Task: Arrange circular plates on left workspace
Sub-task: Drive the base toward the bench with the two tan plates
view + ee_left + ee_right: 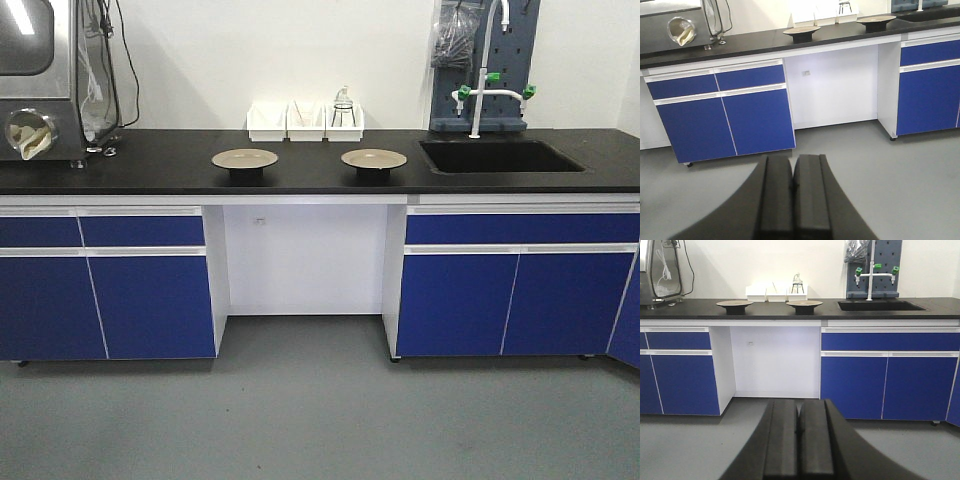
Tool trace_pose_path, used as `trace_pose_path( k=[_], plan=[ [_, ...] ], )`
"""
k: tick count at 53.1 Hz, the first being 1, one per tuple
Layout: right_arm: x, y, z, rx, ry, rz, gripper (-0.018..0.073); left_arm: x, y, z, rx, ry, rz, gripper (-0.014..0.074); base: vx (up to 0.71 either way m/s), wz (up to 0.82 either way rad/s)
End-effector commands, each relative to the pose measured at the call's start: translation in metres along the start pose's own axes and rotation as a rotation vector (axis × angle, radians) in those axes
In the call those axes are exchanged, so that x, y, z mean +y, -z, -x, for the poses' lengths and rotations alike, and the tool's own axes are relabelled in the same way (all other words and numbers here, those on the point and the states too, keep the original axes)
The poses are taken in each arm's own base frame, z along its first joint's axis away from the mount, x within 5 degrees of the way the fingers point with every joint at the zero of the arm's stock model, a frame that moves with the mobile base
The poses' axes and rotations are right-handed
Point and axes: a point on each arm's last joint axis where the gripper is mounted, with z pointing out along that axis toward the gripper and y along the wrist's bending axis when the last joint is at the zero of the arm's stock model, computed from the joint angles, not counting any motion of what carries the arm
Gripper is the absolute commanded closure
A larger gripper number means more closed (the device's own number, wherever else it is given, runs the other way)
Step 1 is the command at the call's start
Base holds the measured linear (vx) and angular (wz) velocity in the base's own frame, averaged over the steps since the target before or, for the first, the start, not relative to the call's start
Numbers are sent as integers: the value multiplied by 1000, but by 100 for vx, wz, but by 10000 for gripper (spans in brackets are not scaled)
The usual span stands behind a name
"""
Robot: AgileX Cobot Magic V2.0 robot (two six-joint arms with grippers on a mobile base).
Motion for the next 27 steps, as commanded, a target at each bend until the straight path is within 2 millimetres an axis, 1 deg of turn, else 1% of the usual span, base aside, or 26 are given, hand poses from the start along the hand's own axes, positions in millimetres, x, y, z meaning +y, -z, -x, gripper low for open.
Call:
trace_pose_path(
  k=[1, 27],
  plan=[
    [0, 0, 1, -72, 13, 2, 561, 0, 0, 2, -79, 2, 5, 594, 0, 0],
    [0, 0, 1, -72, 13, 2, 561, 0, 0, 2, -79, 2, 5, 594, 0, 0]
  ],
)
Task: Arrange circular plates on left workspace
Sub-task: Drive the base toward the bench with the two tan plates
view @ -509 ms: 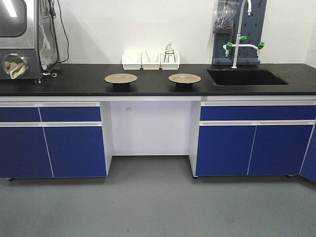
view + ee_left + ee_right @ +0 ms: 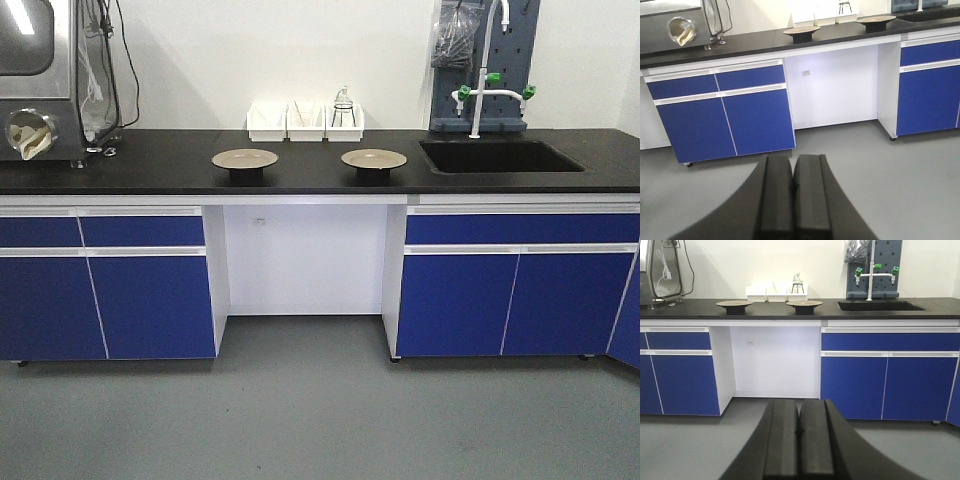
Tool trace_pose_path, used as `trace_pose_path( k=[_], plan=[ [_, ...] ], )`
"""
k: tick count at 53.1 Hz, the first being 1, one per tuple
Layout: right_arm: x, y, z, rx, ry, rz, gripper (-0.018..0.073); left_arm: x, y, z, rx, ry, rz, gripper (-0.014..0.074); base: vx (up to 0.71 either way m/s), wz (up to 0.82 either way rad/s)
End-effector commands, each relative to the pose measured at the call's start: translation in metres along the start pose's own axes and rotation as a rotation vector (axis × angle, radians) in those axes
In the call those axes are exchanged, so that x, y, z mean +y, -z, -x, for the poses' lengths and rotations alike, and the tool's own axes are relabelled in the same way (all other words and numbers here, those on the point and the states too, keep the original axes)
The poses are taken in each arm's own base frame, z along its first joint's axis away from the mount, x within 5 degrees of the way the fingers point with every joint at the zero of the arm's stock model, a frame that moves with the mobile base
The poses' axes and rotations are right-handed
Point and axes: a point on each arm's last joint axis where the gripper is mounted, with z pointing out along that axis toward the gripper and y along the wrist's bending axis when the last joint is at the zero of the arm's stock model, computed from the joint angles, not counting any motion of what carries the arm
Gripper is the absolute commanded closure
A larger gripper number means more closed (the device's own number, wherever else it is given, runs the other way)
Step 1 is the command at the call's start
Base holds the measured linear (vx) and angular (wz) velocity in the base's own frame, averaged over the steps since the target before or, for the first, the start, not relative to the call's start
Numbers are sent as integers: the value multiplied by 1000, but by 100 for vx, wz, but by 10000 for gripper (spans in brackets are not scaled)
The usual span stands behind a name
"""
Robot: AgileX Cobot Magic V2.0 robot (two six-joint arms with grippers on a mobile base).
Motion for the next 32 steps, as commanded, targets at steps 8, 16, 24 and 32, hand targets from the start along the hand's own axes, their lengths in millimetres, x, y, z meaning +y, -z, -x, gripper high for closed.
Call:
trace_pose_path(
  k=[8, 16, 24, 32],
  plan=[
    [0, 0, 1, -72, 13, 2, 561, 0, 0, 2, -79, 2, 5, 594, 0, 0],
    [0, 0, 1, -72, 13, 2, 561, 0, 0, 2, -79, 2, 5, 594, 2, -1],
    [0, 0, 1, -72, 13, 2, 561, 0, 0, 2, -79, 2, 5, 594, 8, -2],
    [0, 0, 1, -72, 13, 2, 561, 0, 0, 2, -78, 2, 5, 594, 18, -1]
  ],
)
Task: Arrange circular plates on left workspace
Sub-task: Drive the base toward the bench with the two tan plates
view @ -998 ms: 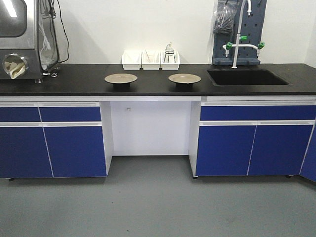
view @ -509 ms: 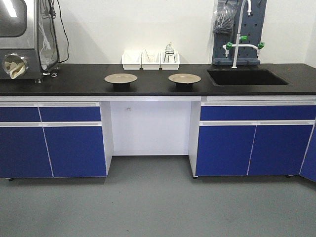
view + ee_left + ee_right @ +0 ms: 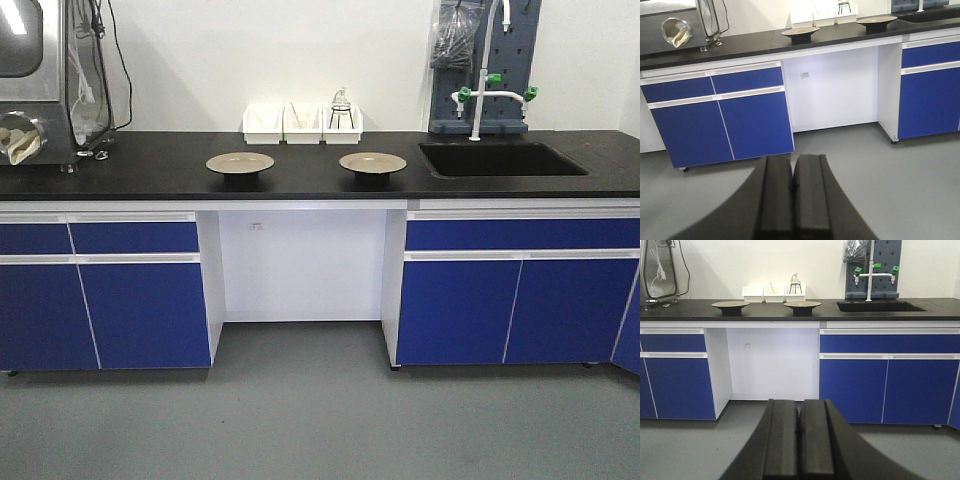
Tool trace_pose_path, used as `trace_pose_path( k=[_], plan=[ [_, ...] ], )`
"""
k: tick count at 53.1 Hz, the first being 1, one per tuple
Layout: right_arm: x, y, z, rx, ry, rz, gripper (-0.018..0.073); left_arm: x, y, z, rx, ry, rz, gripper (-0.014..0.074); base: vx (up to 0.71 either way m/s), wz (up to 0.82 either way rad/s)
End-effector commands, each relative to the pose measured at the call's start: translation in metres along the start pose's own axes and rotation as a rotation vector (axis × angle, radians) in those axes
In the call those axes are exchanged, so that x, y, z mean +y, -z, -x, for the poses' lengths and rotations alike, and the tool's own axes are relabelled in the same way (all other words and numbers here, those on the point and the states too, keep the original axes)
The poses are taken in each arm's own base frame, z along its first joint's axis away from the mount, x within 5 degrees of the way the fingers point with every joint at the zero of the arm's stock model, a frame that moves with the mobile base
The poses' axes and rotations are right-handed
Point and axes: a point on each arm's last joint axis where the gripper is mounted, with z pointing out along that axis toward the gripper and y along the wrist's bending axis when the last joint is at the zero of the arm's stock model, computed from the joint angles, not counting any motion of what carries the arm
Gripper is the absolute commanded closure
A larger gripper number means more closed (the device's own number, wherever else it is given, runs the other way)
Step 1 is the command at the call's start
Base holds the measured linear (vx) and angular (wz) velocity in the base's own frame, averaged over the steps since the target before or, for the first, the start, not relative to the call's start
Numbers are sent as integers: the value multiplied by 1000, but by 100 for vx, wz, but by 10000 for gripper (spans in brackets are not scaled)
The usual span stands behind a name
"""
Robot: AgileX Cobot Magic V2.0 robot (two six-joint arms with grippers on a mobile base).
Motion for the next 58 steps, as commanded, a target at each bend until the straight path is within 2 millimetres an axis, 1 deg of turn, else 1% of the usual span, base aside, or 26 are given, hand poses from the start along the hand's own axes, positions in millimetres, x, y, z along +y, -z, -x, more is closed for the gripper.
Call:
trace_pose_path(
  k=[1, 21, 58],
  plan=[
    [0, 0, 1, -72, 13, 2, 561, 0, 0, 2, -78, 2, 5, 594, 24, 5],
    [0, 0, 1, -72, 13, 2, 561, 0, 0, 2, -78, 2, 5, 594, 32, 4],
    [0, 0, 1, -71, 13, 2, 561, 0, 0, 2, -78, 2, 5, 594, 44, 0]
  ],
)
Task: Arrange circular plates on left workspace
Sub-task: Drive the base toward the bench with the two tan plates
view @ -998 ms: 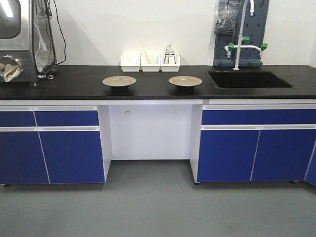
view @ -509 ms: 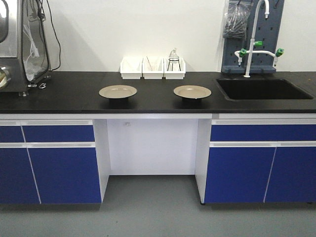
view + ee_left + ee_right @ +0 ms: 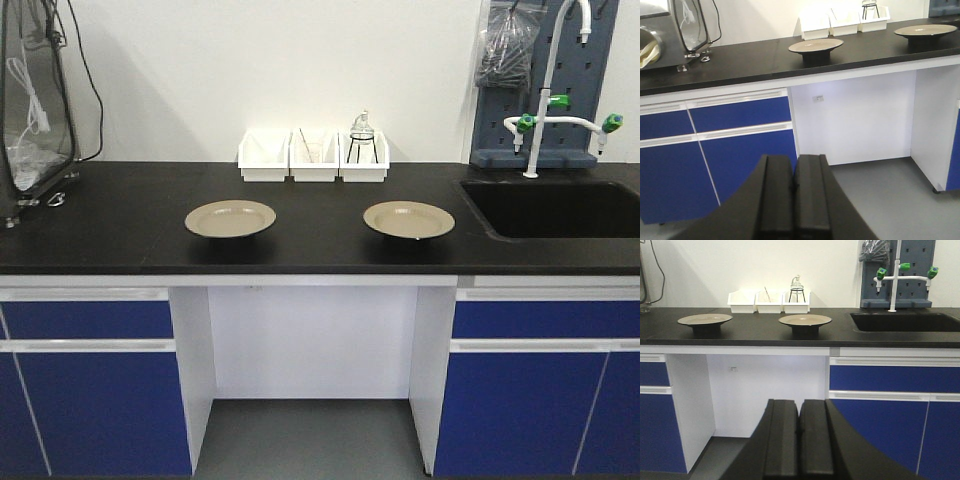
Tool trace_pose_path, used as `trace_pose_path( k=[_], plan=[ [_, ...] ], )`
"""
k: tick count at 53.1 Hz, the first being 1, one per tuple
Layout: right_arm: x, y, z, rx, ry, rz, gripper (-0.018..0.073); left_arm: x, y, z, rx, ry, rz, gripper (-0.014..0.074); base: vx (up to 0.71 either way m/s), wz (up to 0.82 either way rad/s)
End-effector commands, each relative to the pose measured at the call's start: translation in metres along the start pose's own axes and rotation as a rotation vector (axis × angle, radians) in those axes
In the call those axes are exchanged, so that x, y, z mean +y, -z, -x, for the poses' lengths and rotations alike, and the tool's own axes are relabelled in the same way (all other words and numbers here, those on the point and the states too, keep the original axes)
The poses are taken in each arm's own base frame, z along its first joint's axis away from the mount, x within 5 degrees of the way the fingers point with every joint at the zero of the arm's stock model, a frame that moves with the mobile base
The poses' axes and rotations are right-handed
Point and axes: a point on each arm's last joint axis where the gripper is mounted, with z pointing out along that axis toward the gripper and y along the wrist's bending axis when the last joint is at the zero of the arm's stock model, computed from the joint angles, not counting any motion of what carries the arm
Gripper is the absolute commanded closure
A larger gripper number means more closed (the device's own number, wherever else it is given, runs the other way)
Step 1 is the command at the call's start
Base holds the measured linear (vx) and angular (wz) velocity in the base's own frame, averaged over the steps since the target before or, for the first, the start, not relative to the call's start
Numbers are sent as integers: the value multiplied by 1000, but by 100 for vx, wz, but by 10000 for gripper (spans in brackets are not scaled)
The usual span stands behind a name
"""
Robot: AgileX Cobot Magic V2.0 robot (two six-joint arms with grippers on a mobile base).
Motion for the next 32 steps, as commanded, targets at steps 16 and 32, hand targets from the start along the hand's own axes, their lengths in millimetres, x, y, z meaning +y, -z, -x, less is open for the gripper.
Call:
trace_pose_path(
  k=[16, 32],
  plan=[
    [0, 0, 1, -71, 13, 2, 561, 0, 0, 2, -78, 2, 5, 594, 47, -4],
    [0, 0, 1, -71, 13, 2, 561, 0, 0, 2, -78, 2, 5, 594, 45, -5]
  ],
)
